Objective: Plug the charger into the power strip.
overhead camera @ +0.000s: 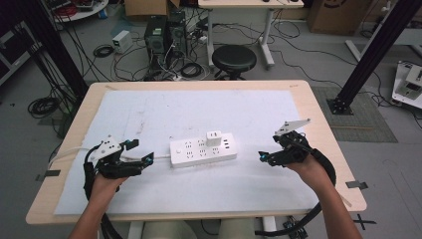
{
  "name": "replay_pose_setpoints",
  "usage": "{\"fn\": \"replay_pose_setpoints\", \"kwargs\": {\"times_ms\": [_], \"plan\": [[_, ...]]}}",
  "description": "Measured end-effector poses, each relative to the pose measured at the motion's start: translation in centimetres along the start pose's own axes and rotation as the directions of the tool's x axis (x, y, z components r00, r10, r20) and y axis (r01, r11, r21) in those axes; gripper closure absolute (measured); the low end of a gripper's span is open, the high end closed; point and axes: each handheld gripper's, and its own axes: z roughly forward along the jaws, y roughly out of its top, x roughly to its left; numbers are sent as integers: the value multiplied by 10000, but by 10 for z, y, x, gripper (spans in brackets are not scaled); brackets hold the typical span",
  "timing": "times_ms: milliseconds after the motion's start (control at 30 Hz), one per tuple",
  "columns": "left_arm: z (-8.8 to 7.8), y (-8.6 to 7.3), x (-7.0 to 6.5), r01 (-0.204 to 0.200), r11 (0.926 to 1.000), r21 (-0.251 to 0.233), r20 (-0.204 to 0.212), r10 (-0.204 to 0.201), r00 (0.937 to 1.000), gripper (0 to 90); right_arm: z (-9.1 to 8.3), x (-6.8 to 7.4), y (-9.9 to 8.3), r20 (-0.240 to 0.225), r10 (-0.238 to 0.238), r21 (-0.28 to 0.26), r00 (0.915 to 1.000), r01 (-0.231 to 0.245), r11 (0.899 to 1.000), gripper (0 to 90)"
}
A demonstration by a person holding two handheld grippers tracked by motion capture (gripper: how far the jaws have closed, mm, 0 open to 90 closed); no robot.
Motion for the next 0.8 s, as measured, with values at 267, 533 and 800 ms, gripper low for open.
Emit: {"fn": "replay_pose_setpoints", "kwargs": {"times_ms": [267, 533, 800], "plan": [[-3, 1, -1, -38, 10000, -39, -28, 38, 10000, 205, -2, 1, -8, 90, 182, -97, 9998, -181, 9998, 212], [-3, -1, -1, 57, 10000, -53, -44, -57, 10000, 205, -2, 0, -12, 174, 386, -183, 9991, -383, 9991, 212], [-5, -1, -1, 28, 10000, -42, -57, -28, 10000, 205, -4, 0, -16, 196, 509, -193, 9985, -506, 9985, 212]]}}
